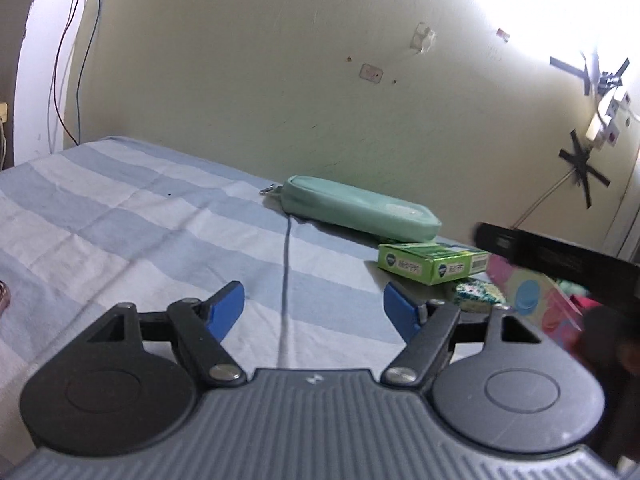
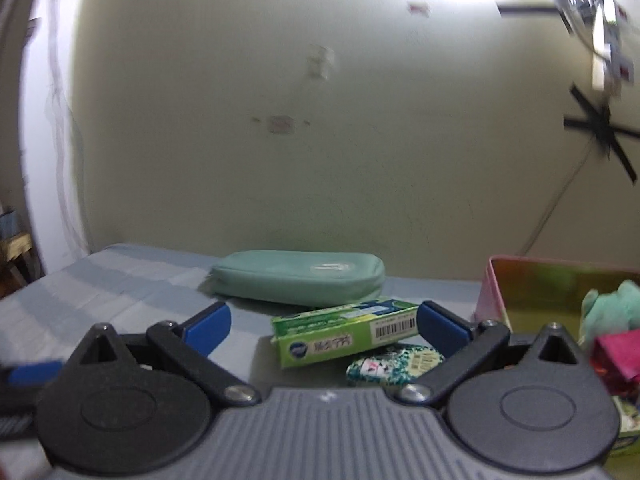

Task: Organize objects
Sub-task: 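Move the right tool toward the green toothpaste box and pencil case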

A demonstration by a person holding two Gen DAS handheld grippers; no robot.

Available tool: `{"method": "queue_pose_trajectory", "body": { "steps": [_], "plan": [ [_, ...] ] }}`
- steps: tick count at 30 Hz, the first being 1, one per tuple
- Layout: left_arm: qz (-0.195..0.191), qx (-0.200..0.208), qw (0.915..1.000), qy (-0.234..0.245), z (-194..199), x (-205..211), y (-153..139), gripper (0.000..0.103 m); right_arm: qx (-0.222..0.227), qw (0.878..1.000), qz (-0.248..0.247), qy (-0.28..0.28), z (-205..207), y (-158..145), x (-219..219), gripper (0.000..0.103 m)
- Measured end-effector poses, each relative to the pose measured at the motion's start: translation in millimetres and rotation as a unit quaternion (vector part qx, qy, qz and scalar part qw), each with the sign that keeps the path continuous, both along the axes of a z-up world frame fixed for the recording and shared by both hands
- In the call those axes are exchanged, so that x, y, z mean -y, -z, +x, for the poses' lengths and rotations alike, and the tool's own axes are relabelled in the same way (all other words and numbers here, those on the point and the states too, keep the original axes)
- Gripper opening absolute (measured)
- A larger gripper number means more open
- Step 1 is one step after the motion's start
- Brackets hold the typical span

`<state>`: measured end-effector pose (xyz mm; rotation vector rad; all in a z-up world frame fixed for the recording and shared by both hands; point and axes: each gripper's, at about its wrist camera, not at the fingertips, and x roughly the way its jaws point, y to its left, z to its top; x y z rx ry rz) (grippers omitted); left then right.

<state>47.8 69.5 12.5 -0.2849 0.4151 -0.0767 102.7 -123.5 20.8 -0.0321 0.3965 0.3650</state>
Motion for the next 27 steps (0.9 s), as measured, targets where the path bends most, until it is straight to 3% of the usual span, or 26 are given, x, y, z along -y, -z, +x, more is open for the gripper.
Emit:
{"method": "queue_pose_trajectory", "body": {
  "steps": [8,13,17,21,24,25,26,27],
  "plan": [
    [-0.039,-0.023,0.9983,0.035,1,-1,6,0.078,-0.042,0.998,0.011,0.038,45,14,-11,0.103],
    [-0.042,-0.022,0.9974,0.053,-1,3,6,0.078,-0.046,0.998,0.004,0.045,66,15,-20,0.103],
    [-0.057,-0.025,0.9968,0.050,0,0,7,0.078,-0.078,0.995,0.027,0.048,112,6,-33,0.103],
    [-0.071,-0.033,0.9962,0.038,3,-5,8,0.078,-0.162,0.980,0.046,0.102,181,16,-32,0.102],
    [-0.072,-0.036,0.9962,0.034,4,-6,10,0.078,-0.253,0.955,0.100,0.122,224,34,-16,0.101],
    [-0.072,-0.035,0.9963,0.031,4,-6,10,0.078,-0.277,0.947,0.111,0.121,234,40,-13,0.097],
    [-0.072,-0.034,0.9965,0.027,3,-7,10,0.078,-0.298,0.939,0.128,0.110,241,46,-11,0.087],
    [-0.071,-0.032,0.9968,0.020,3,-8,10,0.078,-0.305,0.936,0.142,0.099,243,47,-10,0.069]
  ]
}}
